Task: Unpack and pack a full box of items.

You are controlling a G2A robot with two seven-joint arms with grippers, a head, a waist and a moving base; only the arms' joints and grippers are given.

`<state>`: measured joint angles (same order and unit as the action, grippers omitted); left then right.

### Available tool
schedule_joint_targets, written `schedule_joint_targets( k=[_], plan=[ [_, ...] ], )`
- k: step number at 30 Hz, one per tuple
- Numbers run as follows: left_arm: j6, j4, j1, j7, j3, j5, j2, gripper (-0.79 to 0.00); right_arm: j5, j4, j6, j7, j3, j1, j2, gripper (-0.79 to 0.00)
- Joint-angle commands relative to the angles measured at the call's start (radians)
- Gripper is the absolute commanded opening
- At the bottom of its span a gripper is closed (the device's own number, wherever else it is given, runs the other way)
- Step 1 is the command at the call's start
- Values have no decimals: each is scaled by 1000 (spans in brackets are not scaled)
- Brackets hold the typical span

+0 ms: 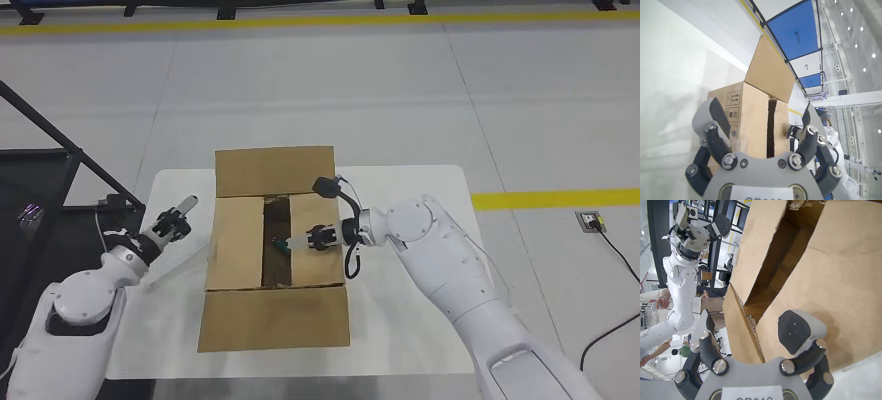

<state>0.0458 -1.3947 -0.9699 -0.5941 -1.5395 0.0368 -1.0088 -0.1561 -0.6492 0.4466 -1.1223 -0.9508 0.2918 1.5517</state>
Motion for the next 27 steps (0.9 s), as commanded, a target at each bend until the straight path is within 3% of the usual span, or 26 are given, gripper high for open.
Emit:
schedule_joint_targets(
  k=[1, 12, 27],
  plan=[
    [6, 47, 39, -16, 28, 14, -2, 0, 3, 3, 4, 0, 2, 0, 0, 0],
    [79, 195, 166, -115, 132, -18, -19, 0, 53, -64, 82, -5, -31, 27, -19, 0],
    [107, 205, 211, -131, 218, -25, -36, 0, 53, -64, 82, -5, -31, 27, -19, 0]
  ],
)
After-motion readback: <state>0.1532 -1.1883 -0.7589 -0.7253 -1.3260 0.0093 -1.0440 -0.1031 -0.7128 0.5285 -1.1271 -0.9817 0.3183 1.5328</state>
